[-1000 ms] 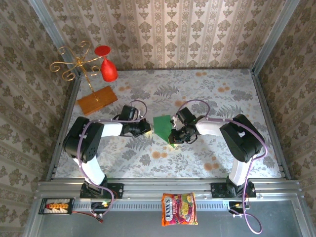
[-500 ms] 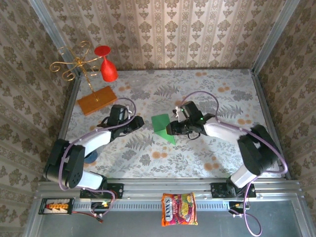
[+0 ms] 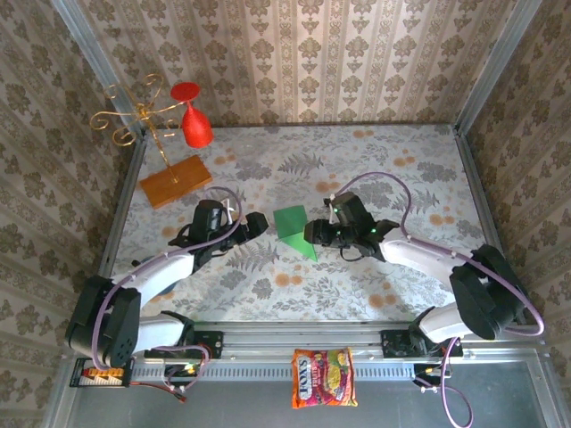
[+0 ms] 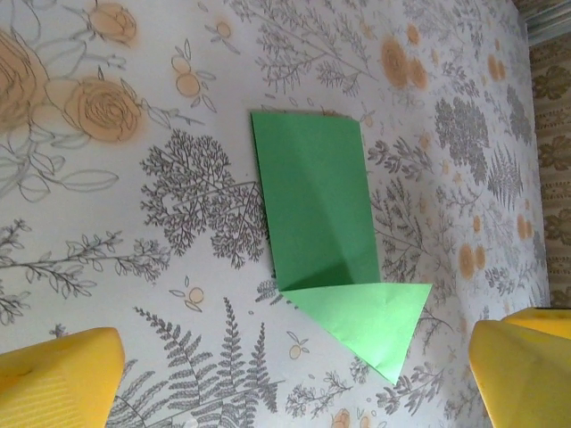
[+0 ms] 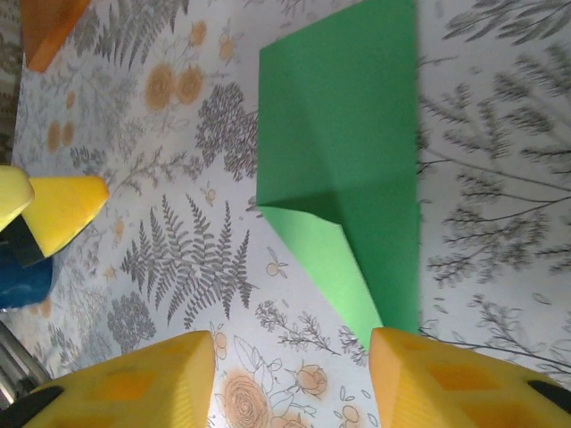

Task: Fold a paper plane with a square sheet of paper (pick it up from the middle)

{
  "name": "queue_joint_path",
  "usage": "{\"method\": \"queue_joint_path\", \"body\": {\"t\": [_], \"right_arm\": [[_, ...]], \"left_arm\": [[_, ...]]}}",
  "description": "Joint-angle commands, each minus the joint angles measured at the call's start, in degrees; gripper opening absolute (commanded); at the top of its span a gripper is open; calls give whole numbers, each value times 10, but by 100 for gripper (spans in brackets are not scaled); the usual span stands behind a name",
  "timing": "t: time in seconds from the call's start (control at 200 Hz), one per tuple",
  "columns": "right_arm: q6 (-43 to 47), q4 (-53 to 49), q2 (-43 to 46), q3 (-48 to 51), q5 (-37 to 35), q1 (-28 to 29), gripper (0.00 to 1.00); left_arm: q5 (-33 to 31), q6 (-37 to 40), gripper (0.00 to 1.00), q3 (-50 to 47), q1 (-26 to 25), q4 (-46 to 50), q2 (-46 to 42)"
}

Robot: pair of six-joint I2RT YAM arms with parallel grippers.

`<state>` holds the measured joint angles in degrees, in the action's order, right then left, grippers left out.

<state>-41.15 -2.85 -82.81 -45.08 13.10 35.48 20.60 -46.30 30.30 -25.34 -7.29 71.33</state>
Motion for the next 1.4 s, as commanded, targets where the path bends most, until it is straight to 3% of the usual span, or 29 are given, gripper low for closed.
{"method": "queue_joint_path", "body": {"t": [0.0,0.225,0.325,0.49,0.76,1.235,1.395], "right_arm": [[-36,8,-30,-10,22,14,45],[-90,53,-91,-17,14,17,35],[-131,119,-108,-6,17,17,32],[-132,80,-122,-23,-22,16,32],[-156,60,-124,-10,-44,7,31],[-160,16,-152,-24,-28,5,29],[-166,11,-158,-20,-28,5,27]], "left_arm": [[32,-12,100,-3,-4,-43,11],[53,-30,100,5,-28,-78,66],[64,-30,99,16,-35,-74,89],[77,-36,96,27,-37,-78,119],[113,-78,78,62,-39,-73,173],[108,-120,61,78,-44,-64,197],[129,-125,47,89,-44,-72,224]]}}
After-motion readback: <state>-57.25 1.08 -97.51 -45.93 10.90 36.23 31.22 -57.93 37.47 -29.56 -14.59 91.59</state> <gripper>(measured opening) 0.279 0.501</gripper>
